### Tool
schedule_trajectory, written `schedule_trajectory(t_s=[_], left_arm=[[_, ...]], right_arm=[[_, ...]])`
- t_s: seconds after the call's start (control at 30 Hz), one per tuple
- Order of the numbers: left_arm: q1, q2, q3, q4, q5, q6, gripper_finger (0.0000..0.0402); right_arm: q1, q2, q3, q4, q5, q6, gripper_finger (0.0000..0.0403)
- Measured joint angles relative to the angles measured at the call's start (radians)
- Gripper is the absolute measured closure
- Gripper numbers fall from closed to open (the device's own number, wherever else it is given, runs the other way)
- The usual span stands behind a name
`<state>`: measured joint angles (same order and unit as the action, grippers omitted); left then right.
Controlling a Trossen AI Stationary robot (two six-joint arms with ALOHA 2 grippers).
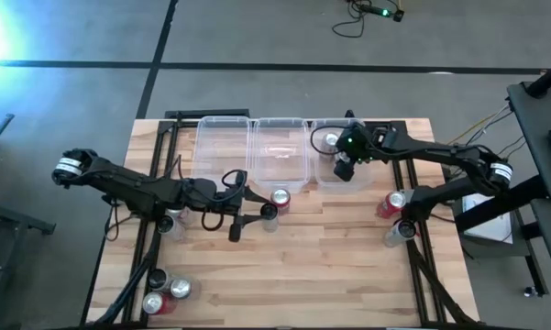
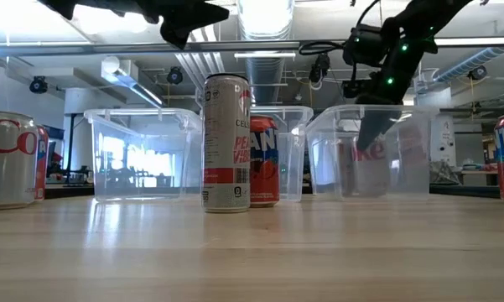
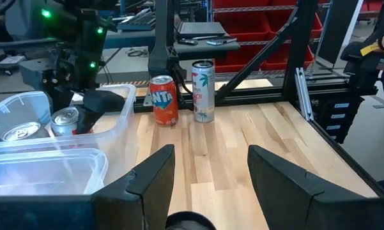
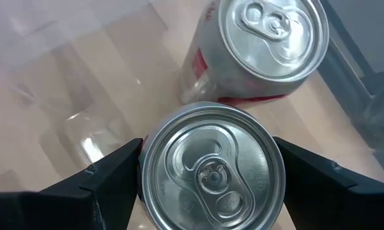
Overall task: Sort soda cans
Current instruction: Put the top right red silver soda can into the right transparent bin
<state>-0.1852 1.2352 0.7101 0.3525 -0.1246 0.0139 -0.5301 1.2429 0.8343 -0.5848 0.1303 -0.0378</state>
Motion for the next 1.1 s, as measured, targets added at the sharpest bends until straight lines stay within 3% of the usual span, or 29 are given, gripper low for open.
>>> schedule_trajectory(t_s=[0.23, 0.5, 0.8, 0.93, 1.1], left_arm=[[-0.002, -0.032, 0.000, -0.028, 0.001, -0.019, 0.0219], [-0.002, -0.031, 0.000, -0.027, 0.001, -0.026, 0.0219], [-0.002, -0.031, 0.000, -0.027, 0.002, -0.038, 0.0219], [-0.001, -0.028, 0.000, -0.027, 0.002, -0.036, 0.0219], [-0.001, -0.028, 0.000, -0.024, 0.002, -0.033, 0.0219]], right_arm=[[0.000, 0.010, 0.002, 0.004, 0.006, 0.007, 0.0090], [0.002, -0.057, 0.063, -0.076, -0.037, -0.027, 0.0041], [0.002, -0.176, 0.287, -0.487, -0.052, -0.124, 0.0035], [0.002, -0.210, 0.286, -0.633, -0.015, -0.120, 0.0035], [0.002, -0.253, 0.233, -0.664, 0.055, -0.126, 0.0035]])
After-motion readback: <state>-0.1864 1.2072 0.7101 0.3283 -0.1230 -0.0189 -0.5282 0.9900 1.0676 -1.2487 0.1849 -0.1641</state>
